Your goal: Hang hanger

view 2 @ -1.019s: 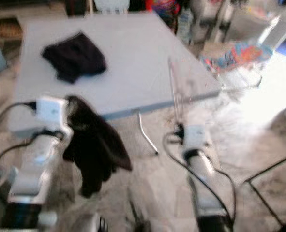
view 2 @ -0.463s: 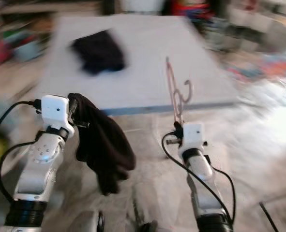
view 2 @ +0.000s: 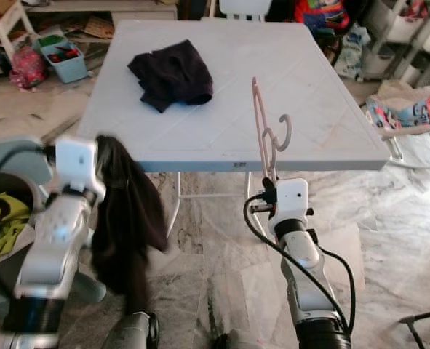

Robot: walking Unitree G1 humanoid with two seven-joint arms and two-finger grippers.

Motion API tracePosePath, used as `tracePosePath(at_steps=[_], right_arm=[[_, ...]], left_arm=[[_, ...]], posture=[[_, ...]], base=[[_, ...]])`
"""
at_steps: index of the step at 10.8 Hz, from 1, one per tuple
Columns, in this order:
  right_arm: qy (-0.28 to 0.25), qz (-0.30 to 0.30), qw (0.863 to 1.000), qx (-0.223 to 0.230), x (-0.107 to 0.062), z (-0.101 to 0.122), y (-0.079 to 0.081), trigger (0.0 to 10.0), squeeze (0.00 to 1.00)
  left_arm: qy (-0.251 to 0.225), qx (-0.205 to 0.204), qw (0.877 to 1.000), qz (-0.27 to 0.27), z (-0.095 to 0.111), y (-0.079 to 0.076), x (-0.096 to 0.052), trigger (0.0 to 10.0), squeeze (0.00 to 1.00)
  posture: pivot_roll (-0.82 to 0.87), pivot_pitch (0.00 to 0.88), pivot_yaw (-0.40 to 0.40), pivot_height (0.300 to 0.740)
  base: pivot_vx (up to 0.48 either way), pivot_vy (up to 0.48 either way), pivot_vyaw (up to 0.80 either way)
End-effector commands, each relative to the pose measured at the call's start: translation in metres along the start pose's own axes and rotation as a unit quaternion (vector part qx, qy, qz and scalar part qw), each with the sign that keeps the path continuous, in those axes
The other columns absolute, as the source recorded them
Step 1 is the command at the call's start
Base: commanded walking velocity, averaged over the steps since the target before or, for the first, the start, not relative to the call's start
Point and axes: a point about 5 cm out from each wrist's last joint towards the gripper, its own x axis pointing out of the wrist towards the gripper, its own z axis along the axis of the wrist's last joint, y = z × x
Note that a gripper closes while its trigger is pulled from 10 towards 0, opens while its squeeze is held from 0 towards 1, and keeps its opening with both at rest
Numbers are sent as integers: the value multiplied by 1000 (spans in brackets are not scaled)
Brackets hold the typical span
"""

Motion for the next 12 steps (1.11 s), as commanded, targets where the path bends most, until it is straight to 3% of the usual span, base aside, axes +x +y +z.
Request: tracePosePath(at_steps=[1, 8, 11, 12], right_arm=[[-2, -13, 1000, -3, -1, 0, -6, 10000, 0], [-4, -21, 1000, -10, 0, 1, -10, 10000, 0], [-4, -20, 1000, -13, 0, 0, -10, 10000, 0], [-6, -20, 1000, -13, 1, 1, -9, 10000, 0]], left_arm=[[-56, 5, 998, -3, 24, 2, 5, 10000, 0], [-119, 14, 993, -8, 60, 11, 26, 10000, 0], [-182, 37, 983, -1, 100, 21, 48, 10000, 0], [-200, 58, 978, 9, 112, 31, 60, 10000, 0]], posture=[[-17, 49, -47, 740], [-18, 53, -49, 740], [-16, 54, -52, 740], [-19, 53, -50, 740]], base=[[0, 0, 0], [401, 0, 0], [480, 0, 0], [480, 0, 0]])
